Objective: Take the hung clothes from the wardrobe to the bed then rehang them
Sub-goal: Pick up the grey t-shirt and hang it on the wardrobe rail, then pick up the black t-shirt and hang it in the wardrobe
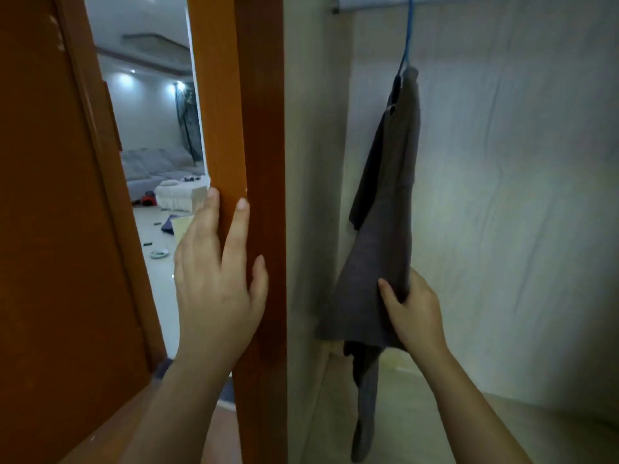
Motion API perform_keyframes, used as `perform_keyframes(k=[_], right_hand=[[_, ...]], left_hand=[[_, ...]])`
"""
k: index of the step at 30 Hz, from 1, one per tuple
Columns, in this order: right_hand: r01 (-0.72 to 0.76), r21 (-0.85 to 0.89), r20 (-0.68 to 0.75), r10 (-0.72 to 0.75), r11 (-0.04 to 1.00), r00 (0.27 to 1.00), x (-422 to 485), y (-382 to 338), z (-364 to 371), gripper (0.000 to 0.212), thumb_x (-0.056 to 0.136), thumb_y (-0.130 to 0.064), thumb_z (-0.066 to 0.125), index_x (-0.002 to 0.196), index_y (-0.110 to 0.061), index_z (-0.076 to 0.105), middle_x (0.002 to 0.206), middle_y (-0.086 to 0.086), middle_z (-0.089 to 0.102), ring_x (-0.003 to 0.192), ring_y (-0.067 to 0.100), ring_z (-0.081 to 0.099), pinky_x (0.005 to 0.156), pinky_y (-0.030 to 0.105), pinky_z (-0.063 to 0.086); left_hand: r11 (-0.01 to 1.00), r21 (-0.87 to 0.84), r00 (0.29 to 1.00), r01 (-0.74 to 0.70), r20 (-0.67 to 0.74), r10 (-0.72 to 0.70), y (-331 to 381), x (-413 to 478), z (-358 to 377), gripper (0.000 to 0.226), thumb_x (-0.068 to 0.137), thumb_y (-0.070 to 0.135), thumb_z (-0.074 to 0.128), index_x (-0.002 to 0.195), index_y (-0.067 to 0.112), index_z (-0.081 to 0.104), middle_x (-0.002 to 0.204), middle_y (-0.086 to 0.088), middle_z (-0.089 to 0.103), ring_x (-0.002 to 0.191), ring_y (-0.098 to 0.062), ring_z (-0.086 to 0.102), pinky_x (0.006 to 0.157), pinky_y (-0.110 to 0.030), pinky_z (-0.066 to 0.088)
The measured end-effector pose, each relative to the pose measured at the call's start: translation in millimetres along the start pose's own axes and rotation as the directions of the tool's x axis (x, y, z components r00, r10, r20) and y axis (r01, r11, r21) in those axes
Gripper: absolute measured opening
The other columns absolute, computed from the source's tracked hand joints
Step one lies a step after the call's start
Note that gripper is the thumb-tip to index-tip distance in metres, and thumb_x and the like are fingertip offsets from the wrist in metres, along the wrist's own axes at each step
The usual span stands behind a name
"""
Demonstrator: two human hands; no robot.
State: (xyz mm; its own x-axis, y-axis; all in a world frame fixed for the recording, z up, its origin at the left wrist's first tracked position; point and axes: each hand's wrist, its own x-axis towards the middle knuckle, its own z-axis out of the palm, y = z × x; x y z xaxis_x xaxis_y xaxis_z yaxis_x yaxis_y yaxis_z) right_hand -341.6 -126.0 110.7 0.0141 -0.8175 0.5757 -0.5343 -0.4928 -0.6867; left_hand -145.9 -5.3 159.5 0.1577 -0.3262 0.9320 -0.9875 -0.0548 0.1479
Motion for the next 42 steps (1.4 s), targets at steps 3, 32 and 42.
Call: perform_keyframes(k=[3, 32, 42], right_hand=[[-0.07, -0.018, 0.066, 0.071, 0.997, 0.995, -41.8, 21.0, 14.7, 0.02, 0.088, -0.018, 0.057, 0.099, -0.001, 0.06, 0.091, 0.015, 0.064, 0.082, 0.03, 0.06, 0.066, 0.03, 0.043], [0.249, -0.126, 0.944, 0.193, 0.96, -0.267, -312.9, -10.8, 302.5, 0.032, 0.093, -0.029, 0.049, 0.122, -0.016, 0.053, 0.106, -0.005, 0.052, 0.106, 0.011, 0.05, 0.086, 0.021, 0.039], [0.556, -0.078, 0.836, 0.358, 0.827, -0.415, -352.4, -37.9, 394.2, 0.036, 0.096, -0.027, 0.044, 0.128, -0.012, 0.047, 0.131, 0.007, 0.05, 0.121, 0.021, 0.048, 0.092, 0.028, 0.038]], left_hand=[[0.996, -0.033, 0.993, 0.084, 0.086, -0.081, -4.0, -32.0, 0.5, 0.064, 0.083, 0.028, 0.051, 0.139, 0.011, 0.025, 0.143, -0.022, 0.035, 0.129, -0.031, 0.032, 0.099, -0.042, 0.028], [-0.478, 0.417, -0.512, 0.773, -0.035, -0.858, -169.1, -502.7, -224.6, 0.029, 0.091, 0.012, 0.049, 0.118, 0.004, 0.053, 0.115, -0.019, 0.061, 0.103, -0.033, 0.058, 0.077, -0.033, 0.039], [-0.843, 0.009, -0.827, 0.538, -0.188, -0.53, -121.0, -559.0, -234.9, 0.025, 0.088, 0.004, 0.048, 0.111, 0.0, 0.055, 0.089, -0.012, 0.064, 0.089, -0.032, 0.062, 0.083, -0.042, 0.047]])
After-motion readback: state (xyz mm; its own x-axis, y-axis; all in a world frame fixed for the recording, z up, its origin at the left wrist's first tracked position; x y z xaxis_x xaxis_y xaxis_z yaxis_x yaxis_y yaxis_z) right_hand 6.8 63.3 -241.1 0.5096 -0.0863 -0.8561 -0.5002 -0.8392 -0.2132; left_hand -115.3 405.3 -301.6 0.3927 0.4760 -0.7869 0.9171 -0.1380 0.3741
